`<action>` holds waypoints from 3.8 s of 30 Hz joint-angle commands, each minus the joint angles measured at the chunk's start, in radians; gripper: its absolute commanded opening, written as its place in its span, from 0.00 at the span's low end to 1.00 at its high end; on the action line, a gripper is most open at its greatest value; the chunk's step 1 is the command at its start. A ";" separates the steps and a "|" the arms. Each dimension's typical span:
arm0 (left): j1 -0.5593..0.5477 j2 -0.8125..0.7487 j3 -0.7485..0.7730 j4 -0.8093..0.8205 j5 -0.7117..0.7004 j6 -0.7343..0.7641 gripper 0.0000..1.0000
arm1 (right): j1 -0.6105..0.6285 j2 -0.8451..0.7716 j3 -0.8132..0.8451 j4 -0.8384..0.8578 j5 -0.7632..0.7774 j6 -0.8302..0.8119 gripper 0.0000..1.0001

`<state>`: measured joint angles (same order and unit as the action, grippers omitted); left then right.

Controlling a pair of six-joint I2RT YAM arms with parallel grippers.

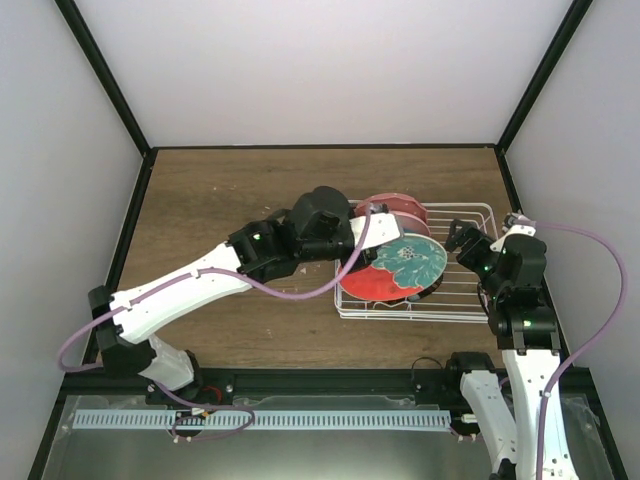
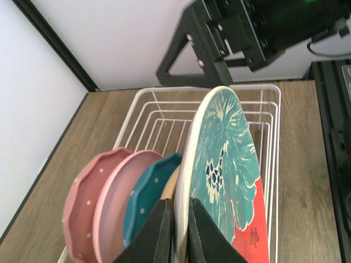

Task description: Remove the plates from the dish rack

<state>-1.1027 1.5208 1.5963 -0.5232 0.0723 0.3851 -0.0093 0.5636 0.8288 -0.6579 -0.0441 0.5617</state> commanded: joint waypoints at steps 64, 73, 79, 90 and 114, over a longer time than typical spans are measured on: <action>1.436 0.254 -0.437 0.431 0.170 -1.149 0.04 | 0.011 0.196 0.067 0.103 0.015 -0.038 1.00; 1.437 0.240 -0.555 0.394 0.152 -1.132 0.38 | 0.011 0.217 0.065 0.120 0.004 -0.041 1.00; 1.441 0.252 -0.575 0.399 0.165 -1.123 0.49 | 0.011 0.220 0.067 0.116 0.011 -0.053 1.00; 1.448 0.273 -0.563 0.385 0.164 -1.098 0.77 | 0.011 0.208 0.068 0.105 0.025 -0.055 1.00; 0.708 0.064 -0.186 0.342 0.613 -0.376 0.82 | 0.011 0.148 0.050 0.096 0.031 -0.053 1.00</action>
<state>-0.3588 1.6070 1.4277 -0.0887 0.5823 -0.1909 -0.0090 0.7498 0.8566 -0.5457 -0.0326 0.5140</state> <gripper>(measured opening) 0.816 0.998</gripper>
